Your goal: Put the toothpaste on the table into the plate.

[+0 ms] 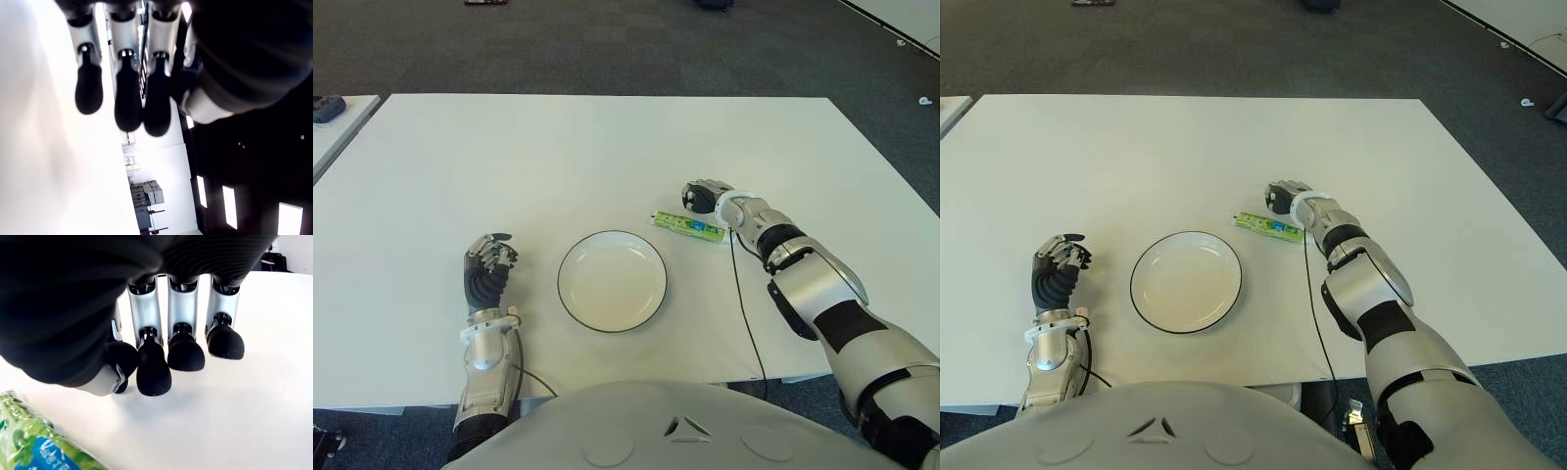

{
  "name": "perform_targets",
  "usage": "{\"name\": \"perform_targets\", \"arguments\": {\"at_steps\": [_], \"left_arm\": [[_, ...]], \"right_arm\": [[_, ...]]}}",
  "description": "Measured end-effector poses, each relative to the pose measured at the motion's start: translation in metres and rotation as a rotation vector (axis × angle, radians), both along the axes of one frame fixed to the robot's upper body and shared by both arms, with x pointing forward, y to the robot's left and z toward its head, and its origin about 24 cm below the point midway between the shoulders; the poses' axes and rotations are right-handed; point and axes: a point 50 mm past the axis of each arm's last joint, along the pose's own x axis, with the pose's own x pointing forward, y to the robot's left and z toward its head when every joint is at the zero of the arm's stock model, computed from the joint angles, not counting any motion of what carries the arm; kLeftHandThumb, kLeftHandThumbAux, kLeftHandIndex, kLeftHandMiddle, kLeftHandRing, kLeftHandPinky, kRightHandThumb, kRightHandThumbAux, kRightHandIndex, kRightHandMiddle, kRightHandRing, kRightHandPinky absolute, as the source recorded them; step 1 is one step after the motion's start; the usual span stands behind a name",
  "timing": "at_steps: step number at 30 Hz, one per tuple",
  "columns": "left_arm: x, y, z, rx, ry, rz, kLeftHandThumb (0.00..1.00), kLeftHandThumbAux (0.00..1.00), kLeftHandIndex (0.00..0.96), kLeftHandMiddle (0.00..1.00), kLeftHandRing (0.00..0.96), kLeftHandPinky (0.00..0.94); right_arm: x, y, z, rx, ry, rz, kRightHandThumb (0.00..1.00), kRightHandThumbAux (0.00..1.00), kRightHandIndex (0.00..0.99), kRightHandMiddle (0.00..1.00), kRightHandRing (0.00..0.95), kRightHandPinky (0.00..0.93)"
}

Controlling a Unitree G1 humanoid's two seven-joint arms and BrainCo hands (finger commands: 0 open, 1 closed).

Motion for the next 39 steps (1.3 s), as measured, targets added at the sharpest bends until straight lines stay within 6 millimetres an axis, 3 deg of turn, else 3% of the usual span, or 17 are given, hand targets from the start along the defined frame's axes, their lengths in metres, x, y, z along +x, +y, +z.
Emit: {"name": "perform_targets", "arguments": {"at_steps": [7, 10, 11, 14, 17, 20, 26, 33, 39], "left_arm": [[0.000, 0.001, 0.000, 0.011, 0.003, -0.006, 0.694, 0.719, 0.434, 0.631, 0.641, 0.636], [0.001, 0.001, 0.000, 0.019, 0.005, -0.011, 0.695, 0.720, 0.434, 0.640, 0.645, 0.639], [0.001, 0.001, 0.000, 0.023, 0.006, -0.013, 0.695, 0.720, 0.433, 0.642, 0.646, 0.638], [0.001, 0.001, 0.000, 0.025, 0.006, -0.014, 0.695, 0.720, 0.433, 0.647, 0.648, 0.635], [0.001, 0.001, 0.000, 0.023, 0.006, -0.013, 0.696, 0.721, 0.433, 0.648, 0.647, 0.630], [0.002, 0.001, 0.000, 0.018, 0.005, -0.011, 0.697, 0.720, 0.433, 0.646, 0.645, 0.628], [0.002, 0.000, 0.000, 0.008, 0.009, -0.005, 0.699, 0.720, 0.434, 0.648, 0.645, 0.636], [0.002, -0.001, 0.000, 0.006, 0.008, -0.008, 0.699, 0.720, 0.434, 0.648, 0.646, 0.637], [0.002, -0.001, 0.000, 0.009, 0.009, -0.010, 0.698, 0.720, 0.434, 0.646, 0.645, 0.634]], "right_arm": [[0.000, 0.003, 0.001, 0.012, -0.015, 0.002, 0.705, 0.709, 0.428, 0.839, 0.838, 0.870], [0.001, 0.004, 0.002, 0.030, -0.008, 0.004, 0.695, 0.712, 0.423, 0.809, 0.813, 0.831], [0.001, 0.004, 0.002, 0.036, -0.001, 0.009, 0.593, 0.638, 0.382, 0.665, 0.677, 0.751], [0.001, 0.006, 0.004, 0.041, 0.027, 0.026, 0.417, 0.531, 0.246, 0.363, 0.400, 0.542], [0.004, 0.007, 0.008, 0.033, 0.057, 0.041, 0.336, 0.485, 0.158, 0.208, 0.265, 0.394], [0.006, 0.007, 0.013, 0.021, 0.080, 0.056, 0.283, 0.473, 0.103, 0.121, 0.177, 0.228], [0.009, 0.009, 0.021, 0.018, 0.098, 0.102, 0.221, 0.464, 0.046, 0.022, 0.043, 0.039], [0.011, 0.007, 0.035, 0.019, 0.061, 0.189, 0.202, 0.406, 0.004, 0.001, 0.003, 0.003], [0.015, 0.002, 0.058, -0.011, 0.012, 0.267, 0.225, 0.335, 0.000, 0.000, 0.000, 0.000]]}}
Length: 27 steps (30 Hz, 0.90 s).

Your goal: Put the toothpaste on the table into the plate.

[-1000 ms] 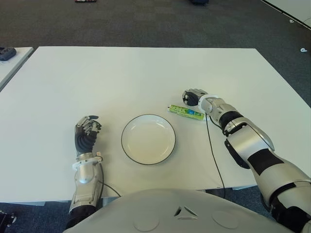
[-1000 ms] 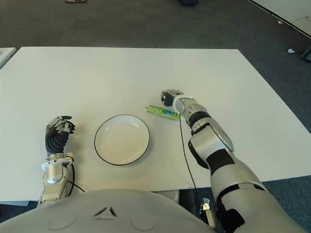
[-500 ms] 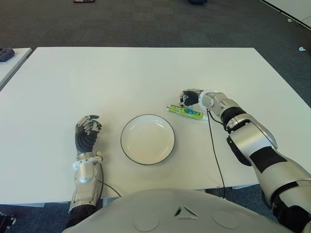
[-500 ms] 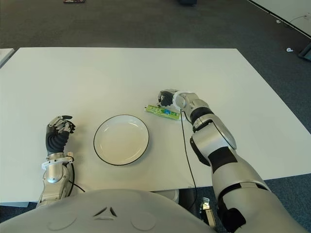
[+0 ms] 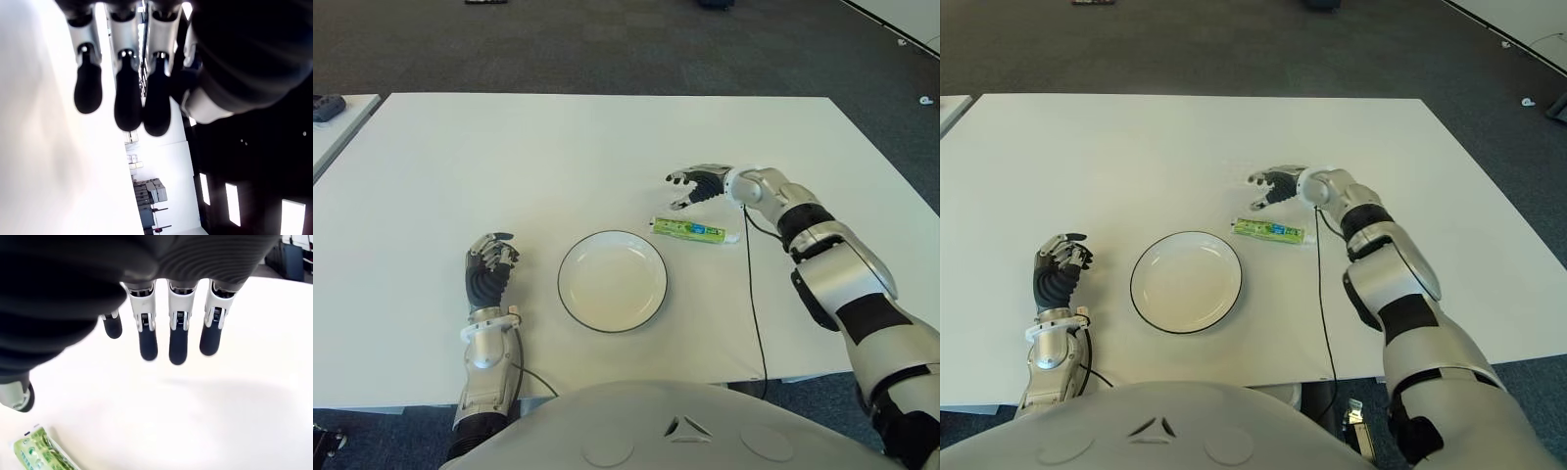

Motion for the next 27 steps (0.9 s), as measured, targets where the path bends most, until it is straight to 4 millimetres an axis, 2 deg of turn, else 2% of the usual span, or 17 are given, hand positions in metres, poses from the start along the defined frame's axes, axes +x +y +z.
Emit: {"name": "perform_targets", "arguments": {"at_steps": [4, 7, 17, 27], "left_arm": [[0.000, 0.000, 0.000, 0.002, 0.007, -0.001, 0.699, 0.720, 0.433, 0.648, 0.645, 0.634], [0.001, -0.001, -0.001, 0.000, 0.011, -0.001, 0.699, 0.720, 0.434, 0.651, 0.646, 0.640], [0.002, -0.002, 0.000, 0.004, 0.011, -0.004, 0.698, 0.721, 0.433, 0.650, 0.647, 0.635], [0.003, -0.002, 0.000, 0.005, 0.010, -0.007, 0.696, 0.720, 0.433, 0.642, 0.641, 0.628]], "right_arm": [[0.002, 0.001, 0.016, -0.043, -0.051, 0.030, 0.262, 0.258, 0.000, 0.000, 0.000, 0.000], [0.002, 0.001, 0.020, -0.073, -0.071, 0.035, 0.271, 0.209, 0.000, 0.000, 0.000, 0.000], [-0.015, 0.001, 0.002, -0.179, -0.047, 0.099, 0.253, 0.103, 0.000, 0.000, 0.000, 0.000], [-0.026, -0.005, 0.005, -0.221, -0.081, 0.145, 0.257, 0.083, 0.000, 0.000, 0.000, 0.000]]}}
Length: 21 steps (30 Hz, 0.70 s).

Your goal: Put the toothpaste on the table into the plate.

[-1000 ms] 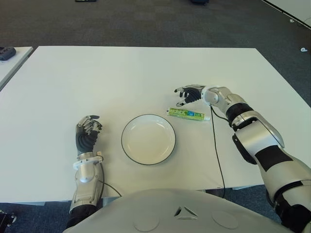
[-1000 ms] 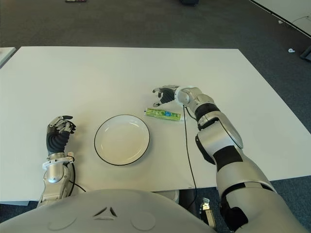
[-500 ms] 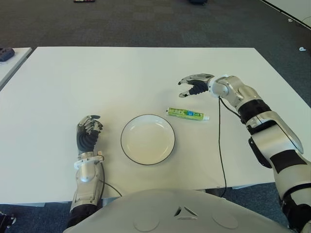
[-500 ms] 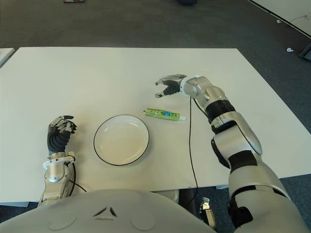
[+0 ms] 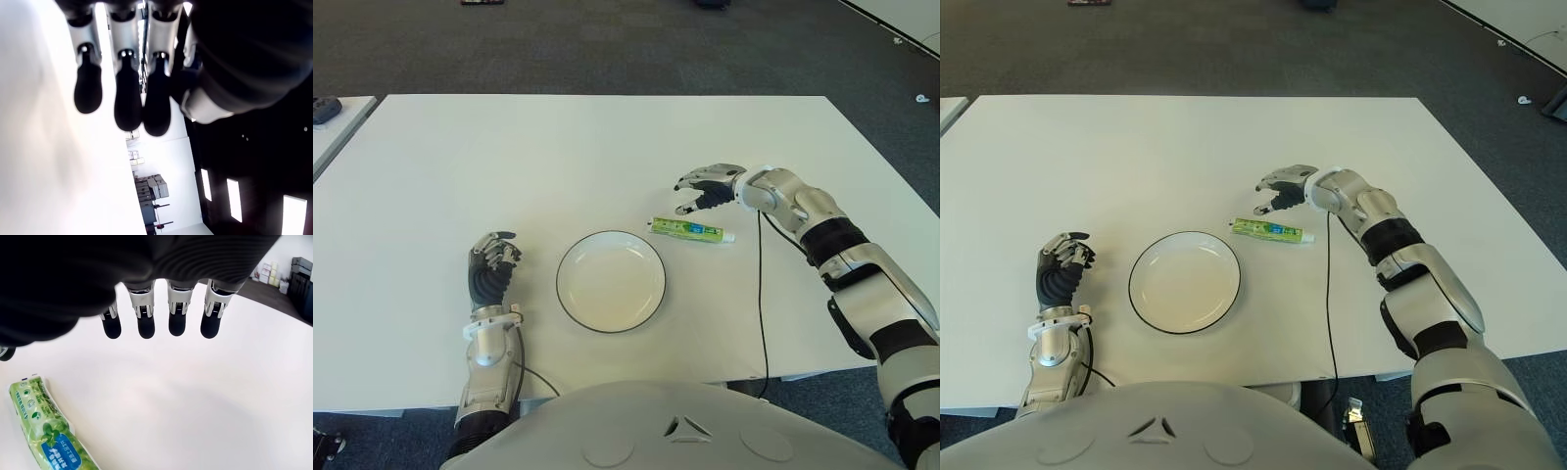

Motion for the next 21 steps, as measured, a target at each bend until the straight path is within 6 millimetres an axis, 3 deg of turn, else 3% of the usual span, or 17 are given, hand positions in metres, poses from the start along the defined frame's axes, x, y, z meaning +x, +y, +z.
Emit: {"name": "perform_targets", "arguments": {"at_steps": [21], "left_arm": [[-0.001, 0.001, -0.001, -0.009, 0.004, 0.008, 0.697, 0.721, 0.433, 0.642, 0.646, 0.643]], "right_arm": [[-0.033, -0.009, -0.023, -0.149, 0.106, 0.017, 0.449, 0.145, 0.000, 0.000, 0.000, 0.000]]}}
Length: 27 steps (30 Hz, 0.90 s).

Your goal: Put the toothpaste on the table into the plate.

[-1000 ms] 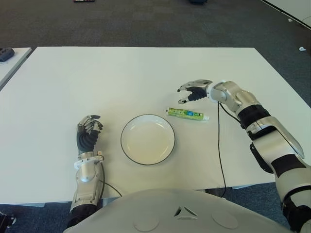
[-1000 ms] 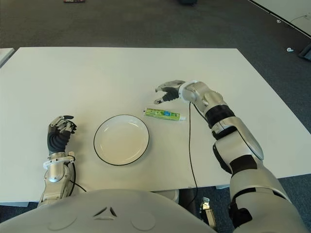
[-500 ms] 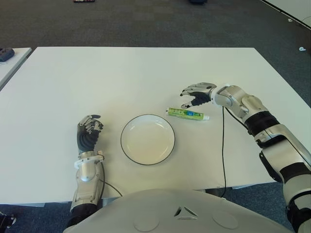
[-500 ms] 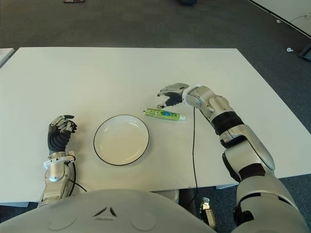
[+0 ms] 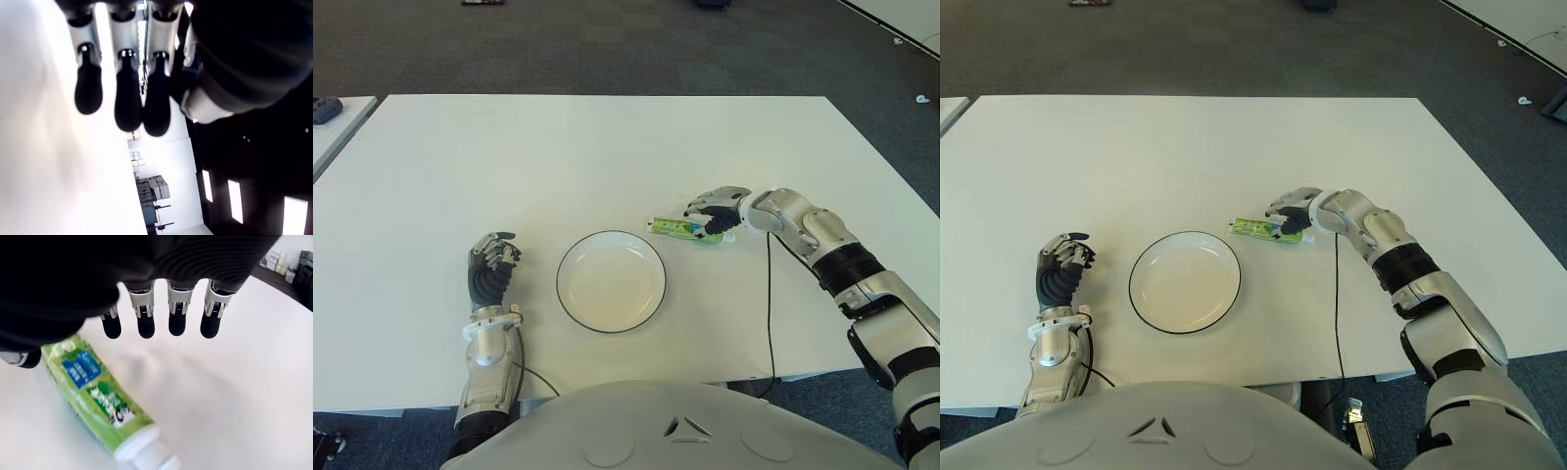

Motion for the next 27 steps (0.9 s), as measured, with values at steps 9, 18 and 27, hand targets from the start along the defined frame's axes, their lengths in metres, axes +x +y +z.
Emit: {"name": "perform_targets", "arguments": {"at_steps": [9, 18, 27], "left_arm": [[0.000, 0.000, 0.000, -0.002, -0.003, -0.001, 0.697, 0.721, 0.433, 0.642, 0.646, 0.628], [-0.001, 0.001, -0.001, -0.001, 0.009, 0.003, 0.696, 0.721, 0.432, 0.622, 0.634, 0.617], [-0.002, 0.001, 0.000, -0.002, 0.006, 0.007, 0.696, 0.720, 0.433, 0.616, 0.630, 0.626]], "right_arm": [[-0.004, -0.001, -0.011, -0.008, -0.010, -0.019, 0.454, 0.140, 0.000, 0.000, 0.000, 0.000], [-0.004, 0.002, -0.016, -0.006, -0.023, -0.032, 0.455, 0.143, 0.000, 0.000, 0.000, 0.000], [-0.002, 0.004, -0.023, 0.021, -0.065, -0.068, 0.485, 0.179, 0.000, 0.000, 0.000, 0.000]]}}
